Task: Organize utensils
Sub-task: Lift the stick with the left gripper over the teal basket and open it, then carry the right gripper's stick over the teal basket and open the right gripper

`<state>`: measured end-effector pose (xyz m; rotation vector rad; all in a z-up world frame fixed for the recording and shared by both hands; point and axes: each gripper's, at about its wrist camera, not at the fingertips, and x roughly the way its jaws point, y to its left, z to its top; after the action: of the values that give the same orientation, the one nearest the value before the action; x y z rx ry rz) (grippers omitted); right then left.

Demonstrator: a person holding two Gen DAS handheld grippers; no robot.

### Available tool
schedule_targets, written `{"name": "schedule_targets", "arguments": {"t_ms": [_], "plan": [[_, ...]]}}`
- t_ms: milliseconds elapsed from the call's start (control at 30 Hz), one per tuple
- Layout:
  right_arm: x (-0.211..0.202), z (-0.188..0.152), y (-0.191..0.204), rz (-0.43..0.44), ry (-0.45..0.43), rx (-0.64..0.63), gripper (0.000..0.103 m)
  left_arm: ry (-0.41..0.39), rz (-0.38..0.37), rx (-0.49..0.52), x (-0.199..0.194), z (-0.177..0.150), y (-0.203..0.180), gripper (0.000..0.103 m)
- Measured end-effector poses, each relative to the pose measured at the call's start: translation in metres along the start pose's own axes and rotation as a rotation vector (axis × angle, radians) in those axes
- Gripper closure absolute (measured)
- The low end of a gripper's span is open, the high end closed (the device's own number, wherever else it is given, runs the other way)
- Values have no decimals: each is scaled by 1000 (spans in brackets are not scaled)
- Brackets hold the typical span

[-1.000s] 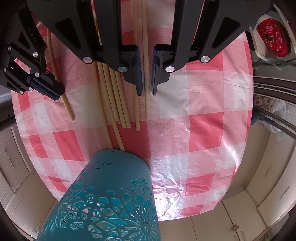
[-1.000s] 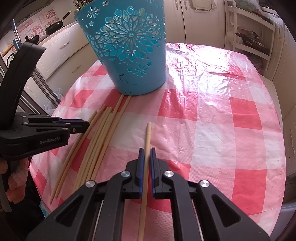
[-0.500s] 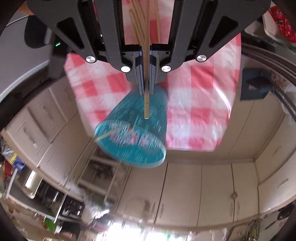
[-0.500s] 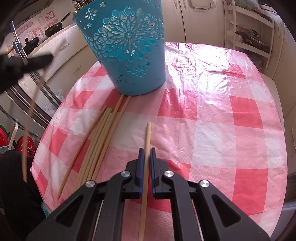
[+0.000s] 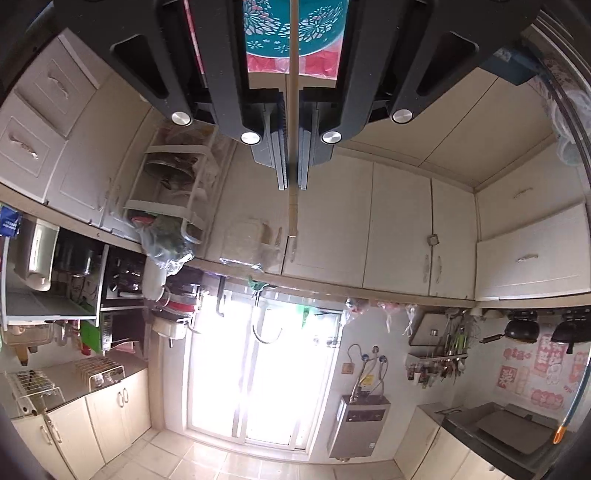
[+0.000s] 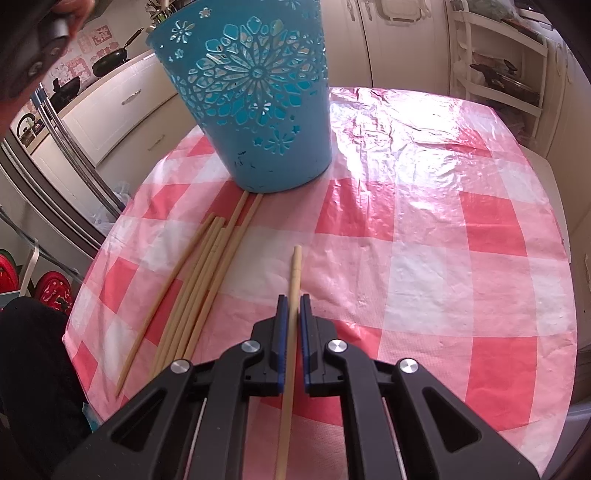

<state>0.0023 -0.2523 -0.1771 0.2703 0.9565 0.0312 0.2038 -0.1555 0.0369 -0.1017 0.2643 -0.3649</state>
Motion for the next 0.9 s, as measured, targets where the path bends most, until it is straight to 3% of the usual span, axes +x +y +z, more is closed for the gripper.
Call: {"name": "schedule_targets", "arguments": {"t_ms": [200,400,467,567,633,667,800,900], "plan": [[1,2,2,1,13,-19,96,119,45,66,28,-57,5,98],[2,2,5,-4,9,-26,93,229,46,98,9,-89,20,96],[3,2,7,-13,6,-33,91,243,44,84,-2,-89,30,90],[5,-1,22,-101,-11,-119,96,245,40,57,-26,-82,47,71],[6,-5,33,-157,-25,-183,96,233,44,44,-41,-79,56,52],[6,-6,35,-167,-29,-193,97,222,49,37,-49,-79,61,50],[-6,-5,23,-93,-38,-112,97,211,63,-20,-70,-84,87,41],[-39,1,16,19,-118,-54,97,240,89,-87,-69,-90,111,38]]}}
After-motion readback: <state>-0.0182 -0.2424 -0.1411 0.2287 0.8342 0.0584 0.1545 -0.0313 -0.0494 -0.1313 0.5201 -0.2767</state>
